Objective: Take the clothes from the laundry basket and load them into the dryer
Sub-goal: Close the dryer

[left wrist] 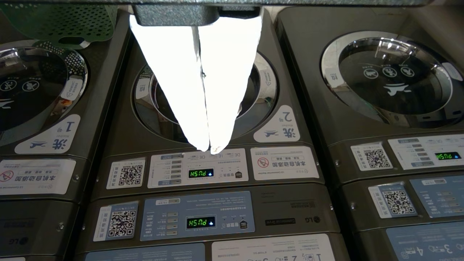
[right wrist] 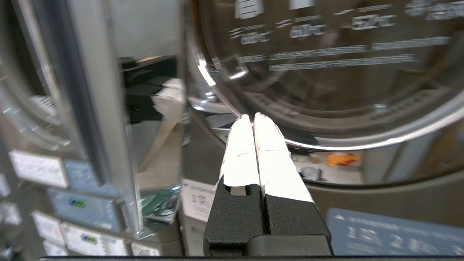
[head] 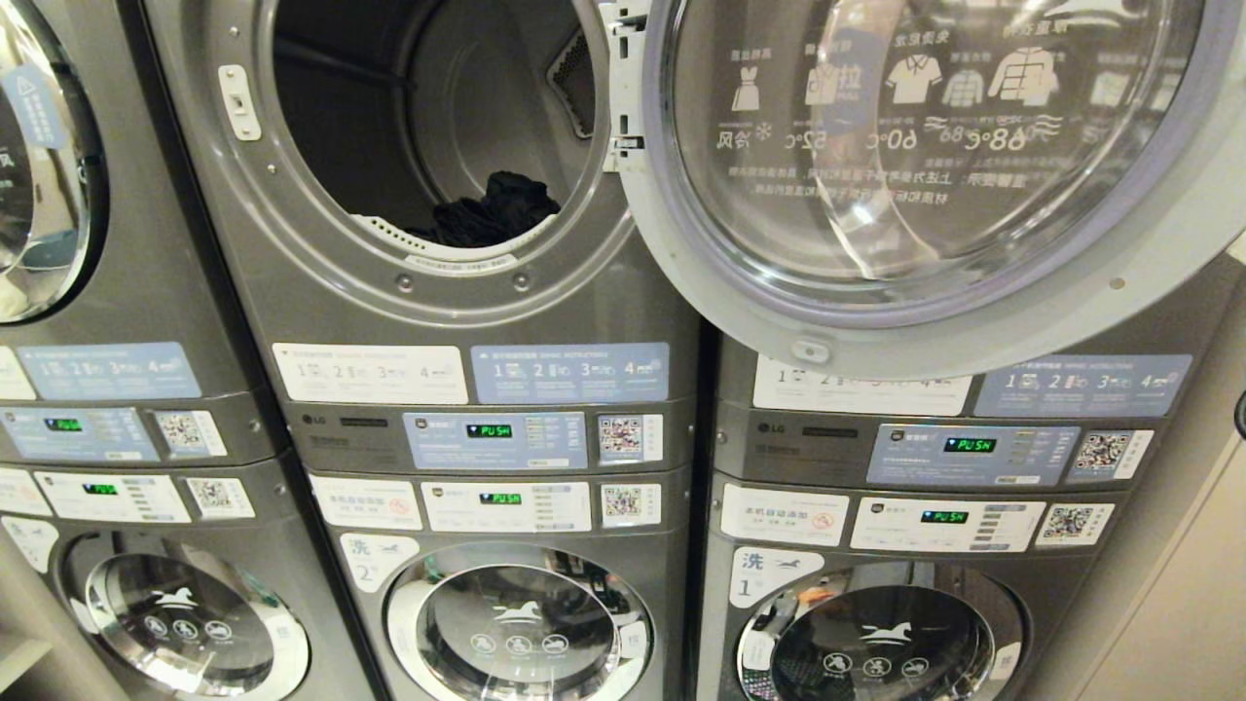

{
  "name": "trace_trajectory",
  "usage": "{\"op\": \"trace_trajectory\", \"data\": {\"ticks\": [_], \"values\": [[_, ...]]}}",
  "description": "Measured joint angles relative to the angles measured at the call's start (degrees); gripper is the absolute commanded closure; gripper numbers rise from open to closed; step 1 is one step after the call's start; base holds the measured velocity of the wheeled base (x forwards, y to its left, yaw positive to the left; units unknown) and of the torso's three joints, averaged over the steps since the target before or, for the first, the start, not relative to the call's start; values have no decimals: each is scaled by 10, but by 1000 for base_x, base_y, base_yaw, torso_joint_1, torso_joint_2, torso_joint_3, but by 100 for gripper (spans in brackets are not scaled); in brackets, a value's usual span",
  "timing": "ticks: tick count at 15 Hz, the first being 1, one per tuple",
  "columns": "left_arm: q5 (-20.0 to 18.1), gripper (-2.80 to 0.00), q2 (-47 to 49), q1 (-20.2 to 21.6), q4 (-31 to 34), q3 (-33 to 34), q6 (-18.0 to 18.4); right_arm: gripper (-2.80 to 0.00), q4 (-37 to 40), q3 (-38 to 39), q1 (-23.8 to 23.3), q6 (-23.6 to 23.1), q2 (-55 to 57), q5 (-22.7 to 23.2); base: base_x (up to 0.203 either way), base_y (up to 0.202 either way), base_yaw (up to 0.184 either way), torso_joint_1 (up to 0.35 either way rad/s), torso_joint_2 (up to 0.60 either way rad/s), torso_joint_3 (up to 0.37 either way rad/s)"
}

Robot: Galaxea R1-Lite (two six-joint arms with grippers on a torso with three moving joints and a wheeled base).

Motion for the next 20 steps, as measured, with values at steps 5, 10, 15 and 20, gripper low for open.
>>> {"op": "trace_trajectory", "data": {"ticks": [5, 10, 15, 20], "values": [[0, 0, 0, 0, 0, 0, 0, 0, -34, -10, 15, -2, 32, 27, 0, 0, 0, 0, 0, 0], [0, 0, 0, 0, 0, 0, 0, 0, -33, -15, 55, 5, 32, 26, 0, 0, 0, 0, 0, 0], [0, 0, 0, 0, 0, 0, 0, 0, -33, 31, 100, 16, -15, 29, 0, 0, 0, 0, 0, 0], [0, 0, 0, 0, 0, 0, 0, 0, -34, 116, 153, 24, -83, 36, 0, 0, 0, 0, 0, 0]]}}
